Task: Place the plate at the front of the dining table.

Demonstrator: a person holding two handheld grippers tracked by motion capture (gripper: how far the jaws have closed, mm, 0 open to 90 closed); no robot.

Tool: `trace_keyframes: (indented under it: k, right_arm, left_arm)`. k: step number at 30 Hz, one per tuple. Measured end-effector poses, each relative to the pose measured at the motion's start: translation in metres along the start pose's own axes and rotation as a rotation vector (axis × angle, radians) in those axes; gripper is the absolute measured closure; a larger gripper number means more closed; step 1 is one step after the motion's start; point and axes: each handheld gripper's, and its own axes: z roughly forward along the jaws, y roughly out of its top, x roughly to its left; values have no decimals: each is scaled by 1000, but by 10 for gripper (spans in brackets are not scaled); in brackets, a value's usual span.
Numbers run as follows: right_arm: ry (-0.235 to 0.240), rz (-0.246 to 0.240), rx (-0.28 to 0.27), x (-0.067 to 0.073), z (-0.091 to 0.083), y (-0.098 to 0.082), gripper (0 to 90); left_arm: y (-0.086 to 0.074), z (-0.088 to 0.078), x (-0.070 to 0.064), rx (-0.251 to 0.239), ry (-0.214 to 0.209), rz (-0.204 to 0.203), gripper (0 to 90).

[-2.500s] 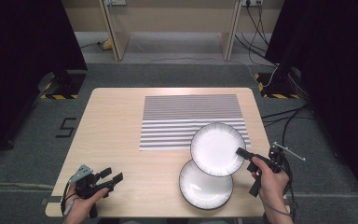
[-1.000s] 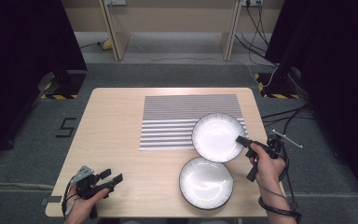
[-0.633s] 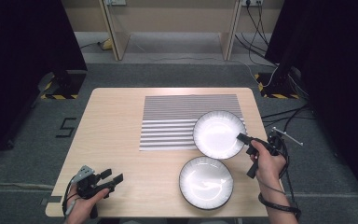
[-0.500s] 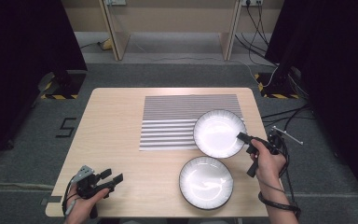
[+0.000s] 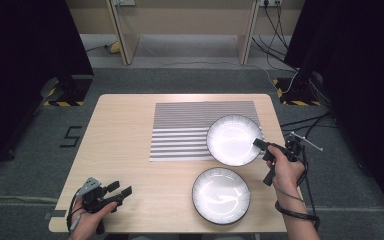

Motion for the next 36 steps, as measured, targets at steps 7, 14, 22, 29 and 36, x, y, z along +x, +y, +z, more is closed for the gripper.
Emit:
trace_keyframes:
  k: [7, 14, 22, 29, 36]
  right_arm:
    - [-10, 6, -7, 0, 4, 5, 783]
    - [-14, 9, -4, 0, 8, 8, 782]
    - [-22, 5, -8, 2, 14, 13, 778]
    - [-27, 9, -15, 3, 18, 17, 775]
    - [-27, 10, -17, 5, 21, 21, 775]
  left_arm:
    - [0, 0, 0, 0, 0, 0, 332]
    - [0, 0, 0, 1, -1, 0, 332]
    - [-1, 1, 0, 2, 0, -1, 332]
    - [-1, 1, 1, 3, 1, -1, 332]
    - [-1, 2, 0, 4, 0, -5, 332]
